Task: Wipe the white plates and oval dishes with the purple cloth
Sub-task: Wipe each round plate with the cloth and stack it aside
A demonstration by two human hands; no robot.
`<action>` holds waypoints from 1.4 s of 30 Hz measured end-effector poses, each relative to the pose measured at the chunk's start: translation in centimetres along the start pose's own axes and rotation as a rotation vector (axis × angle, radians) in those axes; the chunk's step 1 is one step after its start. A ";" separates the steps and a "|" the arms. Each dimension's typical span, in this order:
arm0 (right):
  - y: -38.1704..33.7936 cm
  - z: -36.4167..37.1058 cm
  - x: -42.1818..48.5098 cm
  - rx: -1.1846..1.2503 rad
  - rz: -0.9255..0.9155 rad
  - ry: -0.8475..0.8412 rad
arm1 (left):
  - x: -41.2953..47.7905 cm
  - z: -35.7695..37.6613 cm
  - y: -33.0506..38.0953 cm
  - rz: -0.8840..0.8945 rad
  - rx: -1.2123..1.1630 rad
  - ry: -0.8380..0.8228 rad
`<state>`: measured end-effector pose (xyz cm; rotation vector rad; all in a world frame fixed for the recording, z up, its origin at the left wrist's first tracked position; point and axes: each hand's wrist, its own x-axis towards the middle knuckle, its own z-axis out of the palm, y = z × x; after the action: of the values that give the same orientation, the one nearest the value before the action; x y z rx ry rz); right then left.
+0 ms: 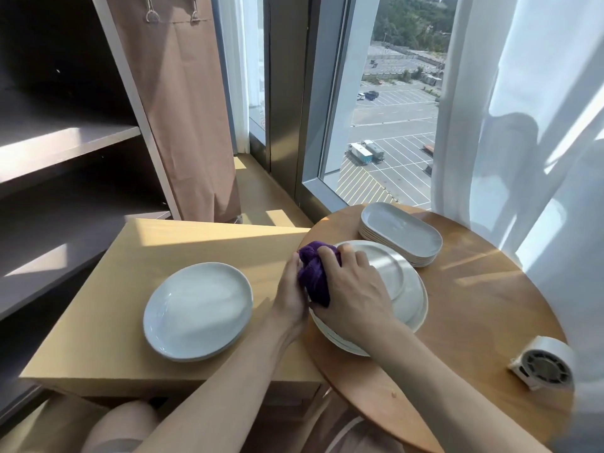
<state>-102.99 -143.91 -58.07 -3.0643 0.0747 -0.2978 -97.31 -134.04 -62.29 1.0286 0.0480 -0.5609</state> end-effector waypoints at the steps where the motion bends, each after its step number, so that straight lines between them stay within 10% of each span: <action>1: -0.3 0.1 0.7 0.006 0.020 -0.024 | 0.1 -0.2 0.1 -0.005 -0.032 0.010; 14: 0.5 0.4 8.6 0.055 0.260 -0.105 | 0.9 -1.3 -0.1 -0.013 -0.129 -0.005; 24: 5.0 -0.3 12.7 0.106 0.383 -0.255 | 0.1 -0.1 -1.6 0.166 0.417 -0.039; 42: 11.1 -1.8 -3.4 0.444 0.670 0.107 | -0.4 1.7 -0.8 0.102 0.625 0.037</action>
<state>-107.14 -154.85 -57.67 -2.4060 0.8807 -0.3645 -98.41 -135.58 -61.93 1.6394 -0.1569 -0.4708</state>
